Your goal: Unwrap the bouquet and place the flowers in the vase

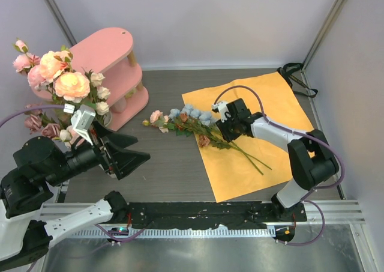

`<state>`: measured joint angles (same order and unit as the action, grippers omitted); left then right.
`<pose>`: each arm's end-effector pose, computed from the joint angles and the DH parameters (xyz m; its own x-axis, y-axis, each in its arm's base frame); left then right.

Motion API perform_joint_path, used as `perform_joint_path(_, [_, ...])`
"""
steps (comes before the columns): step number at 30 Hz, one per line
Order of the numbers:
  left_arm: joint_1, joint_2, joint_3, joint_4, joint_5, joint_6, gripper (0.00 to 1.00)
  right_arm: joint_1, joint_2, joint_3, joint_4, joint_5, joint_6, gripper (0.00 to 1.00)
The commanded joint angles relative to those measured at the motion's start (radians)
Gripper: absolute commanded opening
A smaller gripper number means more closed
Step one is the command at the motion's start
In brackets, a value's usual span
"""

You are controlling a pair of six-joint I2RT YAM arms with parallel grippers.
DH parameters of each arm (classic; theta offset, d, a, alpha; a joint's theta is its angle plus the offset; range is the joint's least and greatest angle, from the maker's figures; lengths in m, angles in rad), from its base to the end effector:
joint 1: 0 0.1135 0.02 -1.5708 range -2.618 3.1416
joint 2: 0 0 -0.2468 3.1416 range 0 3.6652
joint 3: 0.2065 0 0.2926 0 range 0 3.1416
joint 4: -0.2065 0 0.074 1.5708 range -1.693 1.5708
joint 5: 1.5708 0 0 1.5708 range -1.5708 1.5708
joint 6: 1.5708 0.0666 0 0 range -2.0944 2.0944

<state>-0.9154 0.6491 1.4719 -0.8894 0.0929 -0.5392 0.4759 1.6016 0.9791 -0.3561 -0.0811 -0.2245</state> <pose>0.0647 -0.0943 0.5041 -0.4691 -0.2286 -0.8531 0.7050 0.4849 -0.5176 0.3296 0.1760 0.1255 -0.6084 -0.5632 -0.5591 -0.6485 0.7589 -0.0587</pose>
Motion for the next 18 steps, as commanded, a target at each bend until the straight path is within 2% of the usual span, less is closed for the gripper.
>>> perform_joint_path(1, [-0.004,-0.017,-0.018,0.082,0.022,-0.002,0.95,0.004,0.03,0.015,0.054,-0.039,0.013,0.37])
perform_joint_path(6, [-0.004,-0.028,-0.035,0.079,0.019,-0.013,0.95,0.006,0.058,0.026,0.055,-0.051,0.024,0.32])
perform_joint_path(10, [-0.004,-0.032,-0.032,0.081,0.013,-0.016,0.95,0.024,0.04,0.041,0.037,0.009,0.02,0.15])
perform_joint_path(16, [-0.004,-0.017,-0.021,0.072,0.013,-0.011,0.95,0.076,-0.115,0.092,-0.038,0.202,-0.004,0.01])
perform_joint_path(18, [-0.005,-0.016,-0.022,0.073,0.007,-0.011,0.95,0.084,-0.179,0.111,-0.067,0.236,-0.009,0.01])
